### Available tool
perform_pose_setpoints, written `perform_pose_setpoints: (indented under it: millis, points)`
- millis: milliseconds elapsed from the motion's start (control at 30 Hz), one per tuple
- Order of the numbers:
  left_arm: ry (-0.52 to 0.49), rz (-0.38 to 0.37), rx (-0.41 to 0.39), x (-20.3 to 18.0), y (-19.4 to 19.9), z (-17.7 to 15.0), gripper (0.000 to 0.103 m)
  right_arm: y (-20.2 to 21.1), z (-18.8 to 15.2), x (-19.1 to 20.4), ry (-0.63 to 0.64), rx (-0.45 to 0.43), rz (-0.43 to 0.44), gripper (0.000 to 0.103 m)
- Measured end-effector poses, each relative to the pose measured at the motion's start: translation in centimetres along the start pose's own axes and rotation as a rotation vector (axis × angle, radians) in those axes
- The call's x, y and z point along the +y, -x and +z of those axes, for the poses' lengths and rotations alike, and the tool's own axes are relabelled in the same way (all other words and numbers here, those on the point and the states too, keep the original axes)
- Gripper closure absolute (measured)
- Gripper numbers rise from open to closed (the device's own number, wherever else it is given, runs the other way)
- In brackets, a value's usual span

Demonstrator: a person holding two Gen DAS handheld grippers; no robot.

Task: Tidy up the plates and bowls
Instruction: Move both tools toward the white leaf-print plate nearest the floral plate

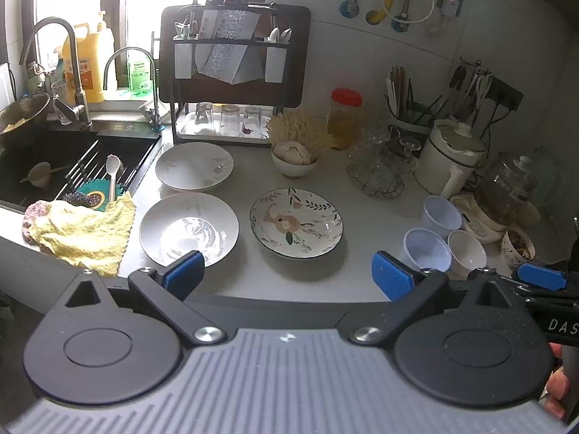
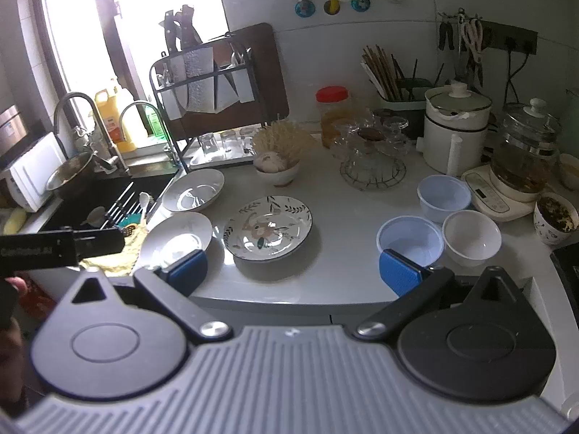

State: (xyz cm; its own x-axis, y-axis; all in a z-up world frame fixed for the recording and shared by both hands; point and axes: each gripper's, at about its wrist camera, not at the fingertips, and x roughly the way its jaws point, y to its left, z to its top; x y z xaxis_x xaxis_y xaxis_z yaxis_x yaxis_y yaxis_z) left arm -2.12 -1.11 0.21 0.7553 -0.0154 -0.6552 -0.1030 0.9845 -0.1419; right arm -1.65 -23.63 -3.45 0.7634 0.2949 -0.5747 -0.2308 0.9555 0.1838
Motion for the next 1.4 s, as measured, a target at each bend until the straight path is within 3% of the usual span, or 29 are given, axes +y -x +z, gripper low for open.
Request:
perform_pose_setpoints:
  millis: [467, 1000, 1400]
  points:
    - [0.036, 0.026, -0.012, 1.0, 1.1, -1.0, 0.003, 0.0, -0.6, -0.6, -0.030, 0.031, -0.001, 0.000]
    - [0.040, 0.059, 0.023, 0.7, 1.3, -1.4, 0.003, 0.1, -1.1, -0.3, -0.029, 0.059, 0.036, 0.000]
    - [0.045, 0.067, 0.036, 0.2, 1.0, -1.4, 0.003, 0.3, -1.6, -1.0, -0.037, 0.059, 0.014, 0.000]
